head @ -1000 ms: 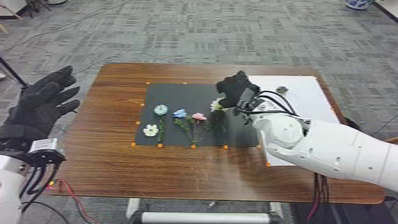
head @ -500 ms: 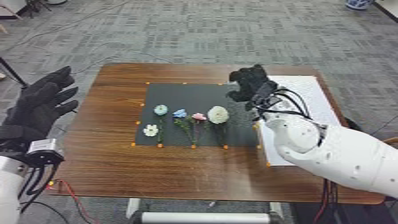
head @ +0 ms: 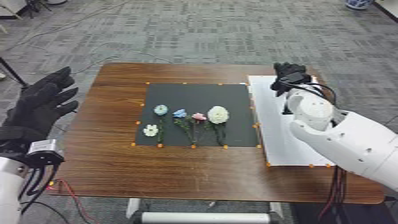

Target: Arrange flowers

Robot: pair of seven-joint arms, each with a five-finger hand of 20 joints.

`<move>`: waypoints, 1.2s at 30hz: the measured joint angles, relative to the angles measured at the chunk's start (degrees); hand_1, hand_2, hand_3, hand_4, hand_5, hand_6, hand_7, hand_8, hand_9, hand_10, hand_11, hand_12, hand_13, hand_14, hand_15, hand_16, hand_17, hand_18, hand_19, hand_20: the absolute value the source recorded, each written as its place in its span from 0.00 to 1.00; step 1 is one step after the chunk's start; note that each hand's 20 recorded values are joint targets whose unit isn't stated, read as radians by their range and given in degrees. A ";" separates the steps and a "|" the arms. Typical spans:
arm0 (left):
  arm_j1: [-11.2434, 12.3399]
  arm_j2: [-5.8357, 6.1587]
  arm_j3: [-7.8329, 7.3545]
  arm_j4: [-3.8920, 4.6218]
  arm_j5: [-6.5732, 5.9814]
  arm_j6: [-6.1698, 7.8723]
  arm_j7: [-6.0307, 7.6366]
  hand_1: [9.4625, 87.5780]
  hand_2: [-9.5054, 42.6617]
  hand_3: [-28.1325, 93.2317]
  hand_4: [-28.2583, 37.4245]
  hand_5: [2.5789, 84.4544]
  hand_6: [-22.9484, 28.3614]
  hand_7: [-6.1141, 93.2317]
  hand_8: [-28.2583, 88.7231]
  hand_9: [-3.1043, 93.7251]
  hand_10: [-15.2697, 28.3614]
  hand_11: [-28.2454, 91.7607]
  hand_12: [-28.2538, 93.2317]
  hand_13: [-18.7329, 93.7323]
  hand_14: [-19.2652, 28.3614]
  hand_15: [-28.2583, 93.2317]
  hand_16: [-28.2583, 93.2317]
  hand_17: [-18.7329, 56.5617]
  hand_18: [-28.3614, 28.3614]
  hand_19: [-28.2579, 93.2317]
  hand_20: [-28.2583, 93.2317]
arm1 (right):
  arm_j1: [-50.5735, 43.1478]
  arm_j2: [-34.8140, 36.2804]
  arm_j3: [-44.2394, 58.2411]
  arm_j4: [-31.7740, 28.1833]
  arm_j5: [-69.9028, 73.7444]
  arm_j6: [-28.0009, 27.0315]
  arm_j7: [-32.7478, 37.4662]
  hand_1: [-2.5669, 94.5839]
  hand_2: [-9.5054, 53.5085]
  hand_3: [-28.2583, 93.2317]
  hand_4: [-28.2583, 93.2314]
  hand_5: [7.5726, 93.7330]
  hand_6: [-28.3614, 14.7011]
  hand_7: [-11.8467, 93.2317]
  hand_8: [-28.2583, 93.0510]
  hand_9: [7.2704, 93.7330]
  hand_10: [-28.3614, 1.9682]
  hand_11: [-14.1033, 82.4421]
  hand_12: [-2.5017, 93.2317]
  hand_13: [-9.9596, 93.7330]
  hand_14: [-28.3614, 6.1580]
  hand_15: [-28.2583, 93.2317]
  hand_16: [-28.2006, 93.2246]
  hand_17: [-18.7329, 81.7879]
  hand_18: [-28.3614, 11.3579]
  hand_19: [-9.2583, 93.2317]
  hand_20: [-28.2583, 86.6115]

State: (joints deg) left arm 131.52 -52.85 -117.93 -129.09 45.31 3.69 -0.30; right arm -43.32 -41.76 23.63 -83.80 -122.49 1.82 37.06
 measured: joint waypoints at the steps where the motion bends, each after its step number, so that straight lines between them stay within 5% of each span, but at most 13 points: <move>1: 0.00 -0.02 0.00 -0.01 0.00 0.00 0.00 0.19 0.10 0.81 0.00 0.23 0.47 0.22 0.18 0.20 0.57 0.36 0.40 0.22 0.67 0.52 0.21 0.07 0.85 0.55 0.30 | 0.11 0.06 -0.07 0.46 -0.50 -2.43 0.03 0.51 0.00 0.91 0.00 0.31 0.51 0.30 0.14 0.39 0.64 0.31 0.15 0.67 0.67 0.92 0.45 0.52 0.24 0.95 0.68; 6: 0.11 -0.10 -0.08 -0.11 0.00 0.03 0.07 0.19 0.10 0.81 0.01 0.23 0.47 0.22 0.18 0.20 0.57 0.36 0.40 0.22 0.67 0.52 0.21 0.07 0.85 0.55 0.30 | 3.88 -0.19 -7.92 4.89 -2.17 -3.54 0.23 0.56 0.00 0.87 0.00 0.32 0.55 0.33 0.13 0.41 0.75 0.32 0.14 0.69 0.68 0.92 0.45 0.53 0.25 0.96 0.68; 16: 0.10 -0.04 -0.07 -0.12 0.00 0.02 0.16 0.19 0.11 0.81 0.00 0.23 0.47 0.22 0.18 0.20 0.57 0.36 0.40 0.22 0.67 0.52 0.21 0.07 0.85 0.55 0.30 | 5.20 -1.95 -9.34 9.46 -1.53 0.53 -2.27 0.63 0.00 0.77 0.00 0.40 0.67 0.37 0.11 0.53 0.78 0.32 0.15 0.74 0.71 0.93 0.45 0.56 0.26 0.99 0.69; 23: 0.05 0.02 0.02 -0.10 0.00 -0.01 0.19 0.19 0.11 0.81 0.00 0.23 0.47 0.22 0.18 0.20 0.57 0.36 0.40 0.22 0.67 0.52 0.21 0.07 0.85 0.55 0.30 | 5.90 -3.07 -8.91 11.00 -0.60 -1.82 -6.58 0.77 0.01 0.54 0.00 0.48 0.74 0.34 0.14 0.61 0.84 0.29 0.19 0.73 0.73 0.94 0.47 0.54 0.32 0.99 0.73; 26: -0.01 0.08 0.13 -0.06 0.00 -0.03 0.19 0.19 0.11 0.81 0.00 0.23 0.47 0.22 0.18 0.20 0.57 0.36 0.40 0.22 0.67 0.52 0.21 0.07 0.85 0.55 0.30 | 6.08 -3.65 -8.86 11.81 -0.54 -4.06 -7.07 0.81 0.06 0.45 0.00 0.54 0.74 0.39 0.22 0.71 0.86 0.21 0.31 0.74 0.74 0.94 0.48 0.54 0.32 0.99 0.74; 28: -0.05 0.12 0.17 -0.06 0.00 -0.04 0.18 0.19 0.11 0.81 0.00 0.23 0.47 0.22 0.18 0.20 0.57 0.36 0.40 0.22 0.67 0.52 0.21 0.07 0.85 0.55 0.30 | 5.90 -3.84 -8.41 11.96 -0.45 -5.03 -7.12 0.75 0.03 0.55 0.00 0.55 0.74 0.46 0.21 0.76 0.85 0.22 0.36 0.76 0.73 0.94 0.47 0.56 0.27 1.00 0.74; 30: -0.05 0.13 0.17 -0.06 0.00 -0.04 0.17 0.19 0.11 0.81 0.00 0.23 0.47 0.22 0.18 0.20 0.57 0.36 0.40 0.22 0.67 0.52 0.21 0.07 0.85 0.55 0.30 | 5.26 -4.06 -6.67 11.90 -0.46 -6.79 -7.19 0.59 0.00 0.81 0.00 0.60 0.73 0.55 0.21 0.81 0.84 0.26 0.43 0.78 0.73 0.94 0.47 0.60 0.24 1.00 0.75; 36: -0.04 0.13 0.15 -0.07 0.00 -0.04 0.15 0.19 0.11 0.81 0.00 0.24 0.47 0.22 0.18 0.20 0.57 0.36 0.39 0.22 0.67 0.52 0.21 0.07 0.85 0.55 0.30 | 3.88 -3.32 -4.39 9.46 -0.79 -10.17 -7.24 0.58 0.00 0.92 0.00 0.74 0.72 0.57 0.19 0.90 0.83 0.32 0.48 0.81 0.74 0.94 0.47 0.63 0.24 1.00 0.77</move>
State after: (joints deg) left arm 131.48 -52.71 -117.78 -129.16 45.31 3.65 -0.15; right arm -39.45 -45.08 19.24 -74.34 -123.28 -8.36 29.83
